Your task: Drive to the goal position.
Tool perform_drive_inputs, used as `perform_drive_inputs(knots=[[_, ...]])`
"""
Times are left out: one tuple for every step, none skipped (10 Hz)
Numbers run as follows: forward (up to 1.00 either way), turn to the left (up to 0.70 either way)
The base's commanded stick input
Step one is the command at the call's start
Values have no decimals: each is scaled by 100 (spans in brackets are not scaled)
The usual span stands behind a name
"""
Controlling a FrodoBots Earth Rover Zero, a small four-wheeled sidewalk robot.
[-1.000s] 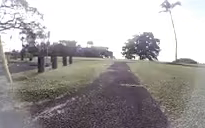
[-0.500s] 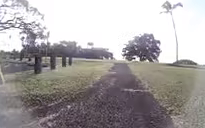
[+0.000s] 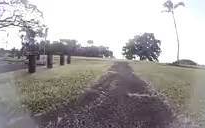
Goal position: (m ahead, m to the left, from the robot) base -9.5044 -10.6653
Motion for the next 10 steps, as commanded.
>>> perform_drive_inputs(knots=[[0,45],[0,45],[0,45],[0,45],[0,45],[0,45],[0,45],[0,45],[0,45],[0,45]])
